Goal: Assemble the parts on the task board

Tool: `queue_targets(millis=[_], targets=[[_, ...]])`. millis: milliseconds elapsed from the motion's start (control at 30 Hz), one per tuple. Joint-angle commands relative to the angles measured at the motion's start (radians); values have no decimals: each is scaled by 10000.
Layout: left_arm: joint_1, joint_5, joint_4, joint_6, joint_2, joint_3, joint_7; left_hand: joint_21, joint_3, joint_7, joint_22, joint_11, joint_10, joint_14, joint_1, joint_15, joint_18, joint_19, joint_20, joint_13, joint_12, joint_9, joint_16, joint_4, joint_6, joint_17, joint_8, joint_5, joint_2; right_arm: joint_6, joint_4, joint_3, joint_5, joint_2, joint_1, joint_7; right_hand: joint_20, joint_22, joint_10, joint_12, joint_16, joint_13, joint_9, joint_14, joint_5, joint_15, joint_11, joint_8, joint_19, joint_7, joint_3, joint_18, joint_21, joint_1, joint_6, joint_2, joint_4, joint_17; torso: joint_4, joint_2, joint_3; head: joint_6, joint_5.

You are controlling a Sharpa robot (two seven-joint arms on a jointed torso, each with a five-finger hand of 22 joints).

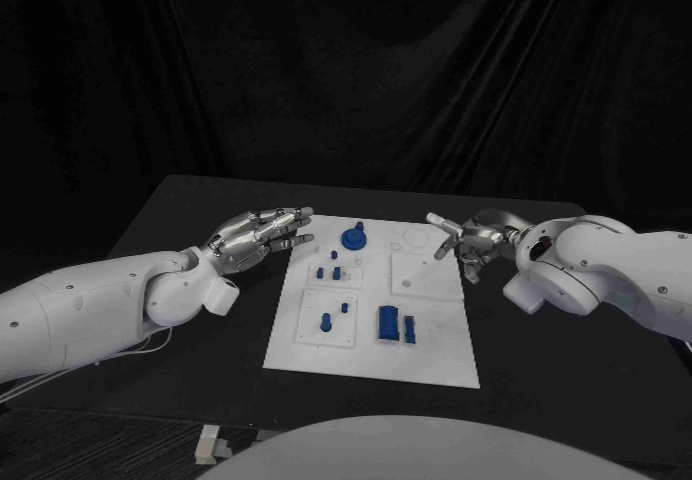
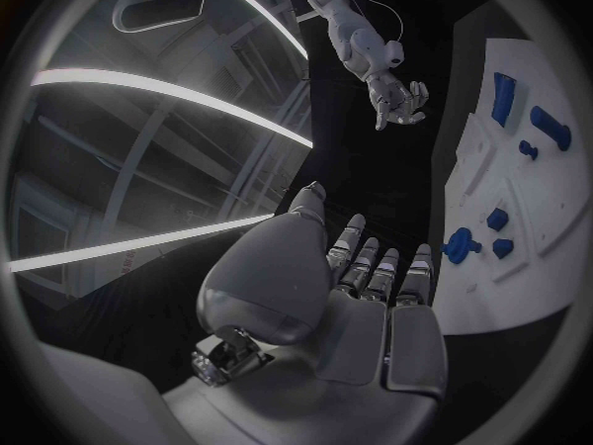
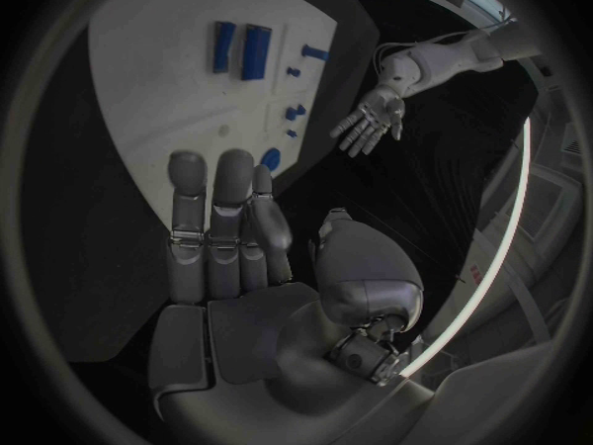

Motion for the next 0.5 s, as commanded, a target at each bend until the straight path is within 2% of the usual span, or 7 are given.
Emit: queue_targets(millis=[33,100,167,300,367,467,500], targets=[[-15,69,70,-495,7,10,1102,13,-31,22,-18,22,75,-23,1,-78,101,33,-69,11,23,14,13,73,61,3,36,-62,-80,-1661,-74,3,1727,-4,-8,2973,140,-861,-547,-1933,-1165,-1763,-46,114,117,149,53,-97,-6,128,-321,140,-949,514,-34,187,71,-503,-14,-15,-9,-2,-36],[-15,69,78,-525,13,10,1156,12,-7,13,-26,10,81,-23,132,-90,107,27,-82,10,28,15,17,89,87,4,53,35,-72,-1747,-118,3,1785,-26,-85,3537,144,-1034,-436,-2044,-1350,-1960,-63,251,218,154,57,-121,130,106,-432,113,-1062,660,-55,176,3,-543,-16,-13,-9,-2,-53],[-16,70,80,-513,23,9,1155,13,8,19,-30,10,85,-19,195,-87,108,26,-82,11,34,18,24,93,117,5,68,80,-64,-1750,-133,2,1523,-76,-188,3955,115,-1282,-126,-2121,-1523,-2271,-190,632,817,110,80,-293,434,121,-346,103,-1182,1888,-307,55,-324,-511,-20,-13,-4,-2,-62],[-16,70,75,-466,43,9,1107,29,58,40,2,29,96,-1,383,-46,111,52,-63,13,44,21,54,82,168,12,95,247,-32,-1376,-77,2,103,-226,-403,4274,-26,-1175,683,-1157,-1211,-1747,-352,1190,1165,-13,-25,-381,955,56,-269,86,-821,3255,-438,-105,-580,-209,-20,19,16,-2,-65],[-17,70,69,-440,48,9,1076,34,68,42,12,32,97,4,409,-35,110,61,-56,13,43,20,59,85,169,13,96,280,-20,-872,-21,1,-703,-302,-501,4251,-102,-298,1299,107,-699,-687,-498,1479,1231,-78,-63,-501,1462,42,-363,-157,990,3210,-599,45,-221,200,-41,40,21,-2,-23],[-17,70,65,-395,48,9,1028,41,97,47,15,42,103,8,472,-22,108,71,-46,14,46,19,63,99,172,13,99,396,25,75,134,1,-1767,-406,-657,3980,-283,2486,2582,4166,4266,3190,-885,1811,771,-182,-121,-707,2449,-72,-907,-950,6590,2125,-454,571,-124,5601,-50,41,43,-2,10],[-17,70,63,-381,47,8,1013,42,103,49,13,46,104,7,478,-19,107,72,-45,14,46,19,61,110,173,12,99,418,40,456,204,1,-2157,-435,-727,3800,-285,3147,2852,5281,5486,4385,-1035,1928,79,-265,-91,-843,2621,64,-1182,-1190,8035,1524,-507,728,-134,7152,-39,34,39,-2,7]])
